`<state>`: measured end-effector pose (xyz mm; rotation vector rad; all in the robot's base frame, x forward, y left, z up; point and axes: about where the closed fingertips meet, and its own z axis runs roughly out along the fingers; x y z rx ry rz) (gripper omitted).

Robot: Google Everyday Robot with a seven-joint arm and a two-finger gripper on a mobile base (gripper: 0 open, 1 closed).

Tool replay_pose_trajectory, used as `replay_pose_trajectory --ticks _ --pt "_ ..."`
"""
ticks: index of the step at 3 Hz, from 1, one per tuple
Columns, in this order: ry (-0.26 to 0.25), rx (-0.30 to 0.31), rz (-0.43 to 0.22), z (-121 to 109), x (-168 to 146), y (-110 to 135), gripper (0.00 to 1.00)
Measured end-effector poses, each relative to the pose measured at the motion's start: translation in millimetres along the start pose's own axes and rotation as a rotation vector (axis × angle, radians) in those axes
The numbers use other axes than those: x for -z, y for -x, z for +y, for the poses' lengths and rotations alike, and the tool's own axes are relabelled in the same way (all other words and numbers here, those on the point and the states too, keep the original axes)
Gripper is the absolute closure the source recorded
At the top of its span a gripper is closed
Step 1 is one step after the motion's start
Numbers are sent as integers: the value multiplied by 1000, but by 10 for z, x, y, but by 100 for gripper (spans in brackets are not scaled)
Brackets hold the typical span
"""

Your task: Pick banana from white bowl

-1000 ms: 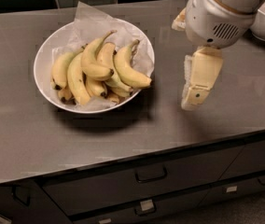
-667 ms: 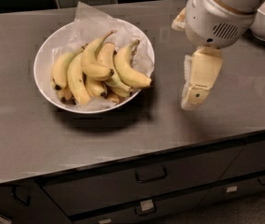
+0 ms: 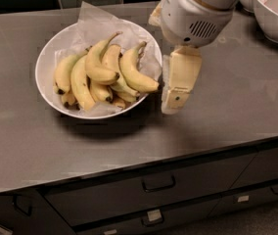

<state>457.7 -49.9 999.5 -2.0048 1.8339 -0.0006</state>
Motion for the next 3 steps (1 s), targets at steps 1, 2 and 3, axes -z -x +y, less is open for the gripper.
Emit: replay_pose_trajectory --ticks 1,2,3 --pt "-6 30 -67 -101 -75 463 0" --pt "-7 -21 -124 -257 -213 700 0" --pt "19 -182 -201 -419 -495 752 0"
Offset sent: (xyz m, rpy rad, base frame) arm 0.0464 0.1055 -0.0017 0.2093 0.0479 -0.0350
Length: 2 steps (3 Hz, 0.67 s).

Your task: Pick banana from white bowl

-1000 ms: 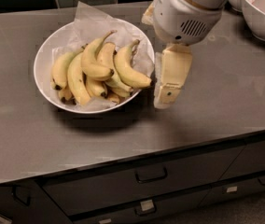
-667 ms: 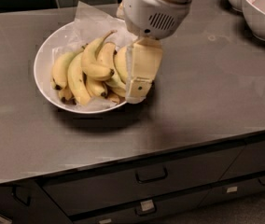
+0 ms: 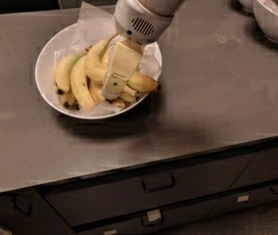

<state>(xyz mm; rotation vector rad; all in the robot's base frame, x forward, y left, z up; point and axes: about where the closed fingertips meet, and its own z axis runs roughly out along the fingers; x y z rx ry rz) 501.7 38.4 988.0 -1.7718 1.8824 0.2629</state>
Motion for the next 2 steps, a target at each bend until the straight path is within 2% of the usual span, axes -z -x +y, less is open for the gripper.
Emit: replay_pose_trajectory --ticks 2 --pt "16 -14 25 24 -106 37 0"
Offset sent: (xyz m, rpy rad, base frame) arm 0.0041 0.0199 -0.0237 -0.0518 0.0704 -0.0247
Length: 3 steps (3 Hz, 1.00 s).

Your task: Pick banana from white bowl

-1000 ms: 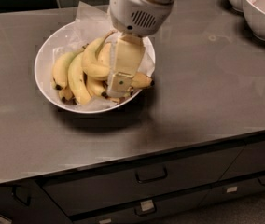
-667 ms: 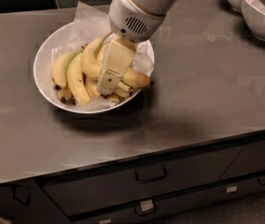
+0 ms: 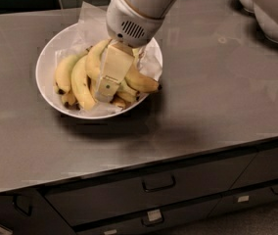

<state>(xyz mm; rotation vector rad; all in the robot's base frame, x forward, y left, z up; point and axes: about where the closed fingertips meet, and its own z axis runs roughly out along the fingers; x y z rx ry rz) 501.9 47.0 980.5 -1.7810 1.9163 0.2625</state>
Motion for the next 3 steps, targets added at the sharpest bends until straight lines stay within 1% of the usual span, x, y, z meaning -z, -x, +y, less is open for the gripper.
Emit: replay_pose_trajectory --ticks 1,2,3 --pt "9 -44 80 24 -185 -32 0" --pt "-24 -95 201 36 -254 -85 4" --pt "-74 -142 283 15 -235 -145 20"
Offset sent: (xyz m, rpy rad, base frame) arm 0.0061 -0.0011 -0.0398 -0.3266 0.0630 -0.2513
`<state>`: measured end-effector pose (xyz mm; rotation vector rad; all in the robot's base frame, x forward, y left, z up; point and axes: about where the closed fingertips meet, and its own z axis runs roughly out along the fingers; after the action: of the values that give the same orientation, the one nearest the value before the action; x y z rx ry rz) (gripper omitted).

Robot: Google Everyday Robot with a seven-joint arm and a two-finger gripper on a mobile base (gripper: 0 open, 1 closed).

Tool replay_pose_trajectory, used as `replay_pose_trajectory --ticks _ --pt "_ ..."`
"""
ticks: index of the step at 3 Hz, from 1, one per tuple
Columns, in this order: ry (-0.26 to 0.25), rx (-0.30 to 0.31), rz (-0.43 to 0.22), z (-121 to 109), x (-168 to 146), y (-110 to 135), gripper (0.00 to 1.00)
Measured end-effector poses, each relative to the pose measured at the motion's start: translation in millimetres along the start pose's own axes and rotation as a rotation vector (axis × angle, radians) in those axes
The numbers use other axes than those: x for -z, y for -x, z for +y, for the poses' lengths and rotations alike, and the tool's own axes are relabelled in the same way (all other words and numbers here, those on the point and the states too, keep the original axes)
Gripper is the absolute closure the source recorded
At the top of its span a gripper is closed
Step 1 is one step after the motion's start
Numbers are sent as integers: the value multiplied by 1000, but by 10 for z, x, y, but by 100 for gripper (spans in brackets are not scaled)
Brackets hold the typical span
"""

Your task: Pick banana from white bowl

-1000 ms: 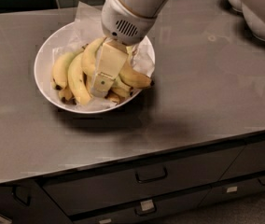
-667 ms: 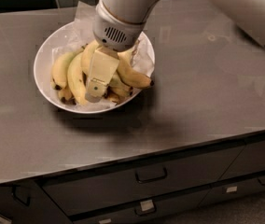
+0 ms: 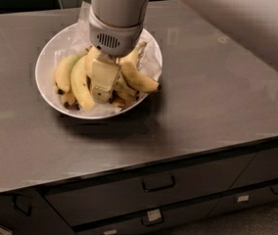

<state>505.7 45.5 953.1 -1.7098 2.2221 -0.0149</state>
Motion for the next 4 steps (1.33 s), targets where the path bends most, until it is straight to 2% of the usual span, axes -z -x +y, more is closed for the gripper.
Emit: replay_pose_trajectory --ticks 1,2,3,4 --pt "-42 -17 32 -26 65 21 23" --pt "-60 -17 43 -52 87 75 29" --pt "-62 11 26 -49 108 220 27" --pt "-28 28 23 -13 -10 316 29"
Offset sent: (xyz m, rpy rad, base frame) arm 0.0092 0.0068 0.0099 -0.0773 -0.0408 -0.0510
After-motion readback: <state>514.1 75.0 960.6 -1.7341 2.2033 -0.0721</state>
